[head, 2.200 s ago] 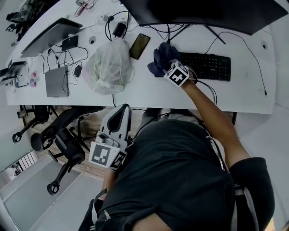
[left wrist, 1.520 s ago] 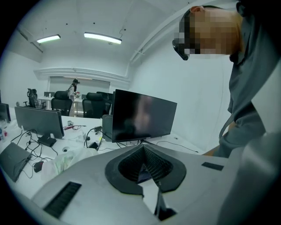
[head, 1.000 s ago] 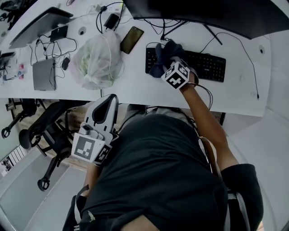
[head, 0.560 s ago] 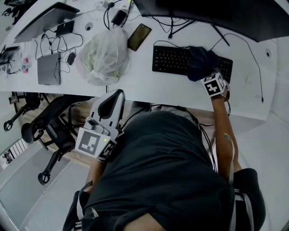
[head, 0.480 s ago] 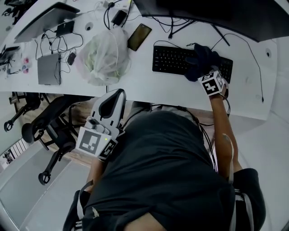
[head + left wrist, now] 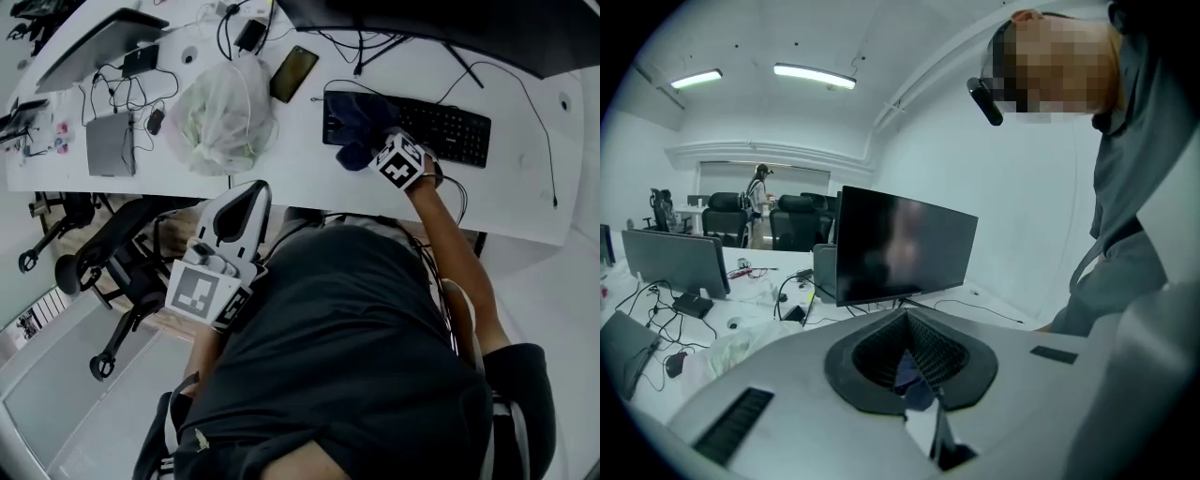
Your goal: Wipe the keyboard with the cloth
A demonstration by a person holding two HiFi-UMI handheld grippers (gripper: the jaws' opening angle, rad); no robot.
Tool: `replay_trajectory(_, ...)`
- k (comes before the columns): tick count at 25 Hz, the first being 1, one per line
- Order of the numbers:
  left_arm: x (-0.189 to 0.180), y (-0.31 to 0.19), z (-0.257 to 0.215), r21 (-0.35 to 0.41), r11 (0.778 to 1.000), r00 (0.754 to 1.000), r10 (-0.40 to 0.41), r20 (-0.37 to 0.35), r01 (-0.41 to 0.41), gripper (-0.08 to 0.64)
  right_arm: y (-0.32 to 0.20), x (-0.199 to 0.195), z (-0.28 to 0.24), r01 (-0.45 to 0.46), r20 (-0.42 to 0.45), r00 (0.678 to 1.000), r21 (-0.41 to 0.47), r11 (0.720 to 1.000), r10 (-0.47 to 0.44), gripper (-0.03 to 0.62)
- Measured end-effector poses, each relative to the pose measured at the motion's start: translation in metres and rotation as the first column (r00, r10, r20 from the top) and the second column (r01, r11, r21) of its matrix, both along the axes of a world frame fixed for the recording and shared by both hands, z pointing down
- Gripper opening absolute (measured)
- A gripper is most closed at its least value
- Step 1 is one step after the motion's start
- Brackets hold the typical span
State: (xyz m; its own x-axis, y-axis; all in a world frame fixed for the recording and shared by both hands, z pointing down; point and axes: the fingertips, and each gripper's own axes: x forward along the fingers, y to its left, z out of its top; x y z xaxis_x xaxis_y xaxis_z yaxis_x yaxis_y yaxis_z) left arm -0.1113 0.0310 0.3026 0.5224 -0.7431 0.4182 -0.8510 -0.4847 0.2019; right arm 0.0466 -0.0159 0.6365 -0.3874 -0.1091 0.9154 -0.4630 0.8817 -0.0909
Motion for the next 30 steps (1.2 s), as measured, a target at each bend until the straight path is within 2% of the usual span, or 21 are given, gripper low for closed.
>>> replay_trajectory(3, -0.009, 0.000, 0.002, 0.011, 1.000, 1.000, -0.017, -0.016, 0.017, 0.002, -0.005, 0.101, -0.004, -0.191, -0.113, 0.975, 0.030, 0.981, 0.193, 0.071)
replay_trajectory(5, -0.010, 0.002, 0.005, 0.011, 1.000, 1.000, -0.010, -0.014, 0.011, 0.002, -0.014, 0.128, -0.012, -0.236, -0.181, 0.952, 0.082, 0.968, 0.247, 0.071)
replay_trajectory(7, -0.008, 0.002, 0.007, 0.004, 1.000, 1.000, 0.001, -0.016, -0.001, 0.002, -0.028, 0.101, -0.023, -0.211, -0.145, 0.963, 0.124, 0.970, 0.228, 0.071)
replay_trajectory(8, -0.005, 0.001, 0.007, 0.001, 1.000, 1.000, 0.009, -0.017, -0.009, 0.002, -0.033, 0.071, -0.024, -0.170, -0.102, 0.978, 0.129, 0.977, 0.183, 0.071)
replay_trajectory(10, 0.003, 0.001, 0.007, -0.005, 1.000, 0.999, 0.030, -0.009, -0.030, 0.002, -0.034, -0.001, -0.018, -0.034, -0.032, 0.999, 0.124, 0.992, 0.038, 0.071)
replay_trajectory(13, 0.013, 0.002, 0.006, -0.009, 0.999, 0.999, 0.046, 0.001, -0.046, 0.002, -0.019, -0.087, -0.011, 0.146, 0.015, 0.989, 0.077, 0.986, -0.148, 0.071)
replay_trajectory(15, 0.015, 0.003, 0.005, -0.012, 0.999, 0.999, 0.044, 0.009, -0.044, 0.002, -0.010, -0.098, -0.006, 0.178, 0.027, 0.984, 0.045, 0.983, -0.179, 0.071)
replay_trajectory(17, 0.012, 0.004, 0.007, -0.016, 0.999, 0.999, 0.042, 0.017, -0.042, 0.002, -0.008, -0.064, -0.003, 0.116, 0.018, 0.993, 0.025, 0.993, -0.116, 0.071)
replay_trajectory(19, 0.005, 0.003, 0.009, -0.023, 0.999, 1.000, 0.025, 0.010, -0.024, 0.002, -0.010, 0.004, -0.002, -0.011, -0.046, 0.999, 0.019, 1.000, 0.012, 0.071)
replay_trajectory(21, 0.000, 0.003, 0.010, -0.029, 1.000, 1.000, 0.003, -0.005, -0.003, 0.002, -0.011, 0.069, -0.002, -0.135, -0.112, 0.984, 0.021, 0.991, 0.137, 0.071)
replay_trajectory(23, -0.002, 0.002, 0.011, -0.030, 1.000, 1.000, -0.007, -0.015, 0.007, 0.002, -0.012, 0.098, -0.010, -0.175, -0.188, 0.966, 0.041, 0.984, 0.180, 0.071)
replay_trajectory(24, -0.002, 0.002, 0.012, -0.031, 0.999, 1.000, -0.006, -0.019, 0.006, 0.002, -0.016, 0.092, -0.016, -0.157, -0.198, 0.966, 0.059, 0.986, 0.166, 0.071)
replay_trajectory(26, 0.003, 0.000, 0.013, -0.034, 0.999, 1.000, 0.006, -0.018, -0.007, 0.002, -0.023, 0.043, -0.027, -0.088, -0.124, 0.988, 0.074, 0.993, 0.096, 0.071)
replay_trajectory(28, 0.010, -0.002, 0.012, -0.030, 0.999, 1.000, 0.028, -0.009, -0.028, 0.002, -0.022, -0.028, -0.030, 0.039, -0.035, 0.999, 0.074, 0.997, -0.036, 0.071)
replay_trajectory(30, 0.018, -0.004, 0.011, -0.029, 0.999, 0.999, 0.045, -0.001, -0.045, 0.002, -0.011, -0.086, -0.021, 0.197, -0.004, 0.980, 0.062, 0.978, -0.197, 0.071)
